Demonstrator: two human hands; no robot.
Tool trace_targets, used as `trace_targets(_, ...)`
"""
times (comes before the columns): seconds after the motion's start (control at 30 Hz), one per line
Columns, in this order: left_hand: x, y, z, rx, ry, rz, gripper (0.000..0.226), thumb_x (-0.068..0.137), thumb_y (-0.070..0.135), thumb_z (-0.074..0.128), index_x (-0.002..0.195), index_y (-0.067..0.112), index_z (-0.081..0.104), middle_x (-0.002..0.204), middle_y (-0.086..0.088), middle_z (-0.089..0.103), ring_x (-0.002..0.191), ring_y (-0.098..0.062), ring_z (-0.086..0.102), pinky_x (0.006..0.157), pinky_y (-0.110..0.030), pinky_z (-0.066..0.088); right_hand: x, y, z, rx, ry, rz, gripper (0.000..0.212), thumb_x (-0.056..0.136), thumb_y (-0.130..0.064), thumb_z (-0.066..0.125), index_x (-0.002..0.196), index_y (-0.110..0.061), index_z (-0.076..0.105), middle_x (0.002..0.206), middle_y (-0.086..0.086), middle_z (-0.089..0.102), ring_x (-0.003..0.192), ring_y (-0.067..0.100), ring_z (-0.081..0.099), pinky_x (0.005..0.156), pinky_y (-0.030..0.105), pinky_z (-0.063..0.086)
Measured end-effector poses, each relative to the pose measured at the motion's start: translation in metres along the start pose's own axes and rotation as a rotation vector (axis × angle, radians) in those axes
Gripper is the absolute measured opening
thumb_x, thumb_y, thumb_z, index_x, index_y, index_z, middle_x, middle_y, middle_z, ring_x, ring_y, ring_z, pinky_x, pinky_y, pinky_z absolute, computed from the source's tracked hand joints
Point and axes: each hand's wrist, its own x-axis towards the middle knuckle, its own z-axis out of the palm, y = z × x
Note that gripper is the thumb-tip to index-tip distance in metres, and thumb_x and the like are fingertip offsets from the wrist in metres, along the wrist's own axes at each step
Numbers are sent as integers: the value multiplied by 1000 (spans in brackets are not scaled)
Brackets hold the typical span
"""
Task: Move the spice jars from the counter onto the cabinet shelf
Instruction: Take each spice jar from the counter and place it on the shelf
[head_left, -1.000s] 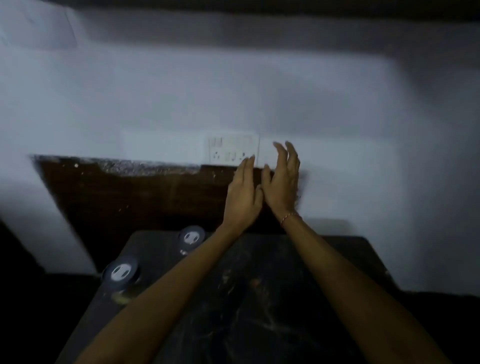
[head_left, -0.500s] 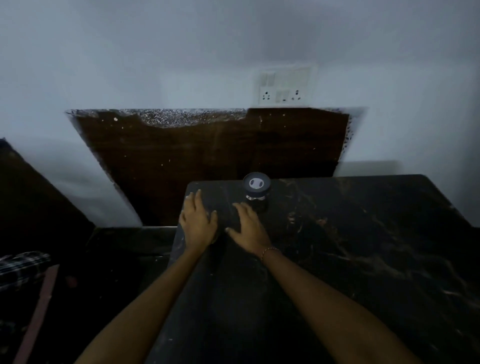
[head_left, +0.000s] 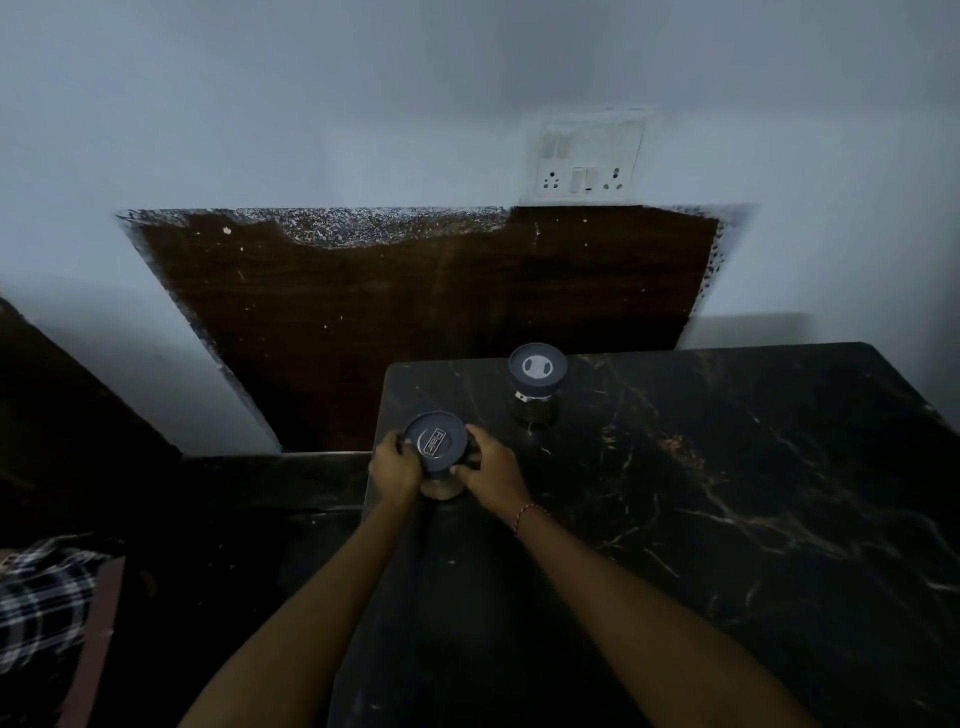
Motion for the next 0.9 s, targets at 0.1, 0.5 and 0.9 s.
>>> trace_targets(0.1,2,21,6,74,-46,66,31,95,2,38,120,0,56,120,-21,60,109,-31,59,93,-41,51,-1,-2,-20,-23,83,-53,69,75,-10,73,137,-7,41,134,14,44,121,25,51,100,27,42)
trace_targets(0.5,-28,176,27,-219,-771,316,26,98,10,38,110,7,60,96,-6,61,82,-15,57,72,-26,45,-30,-26,-191,87,-123,-272,88,60,-32,83,128,-52,31,129,-15,48,119,9,51,99,37,47)
trace_targets(0.9,-155,241,92,-763,-771,359,74,76,42,60,140,17,31,128,-7,53,110,-17,58,87,-29,51,-62,-63,-253,48,799,-325,94,57,-37,81,136,-33,31,132,-1,44,117,13,45,87,23,46)
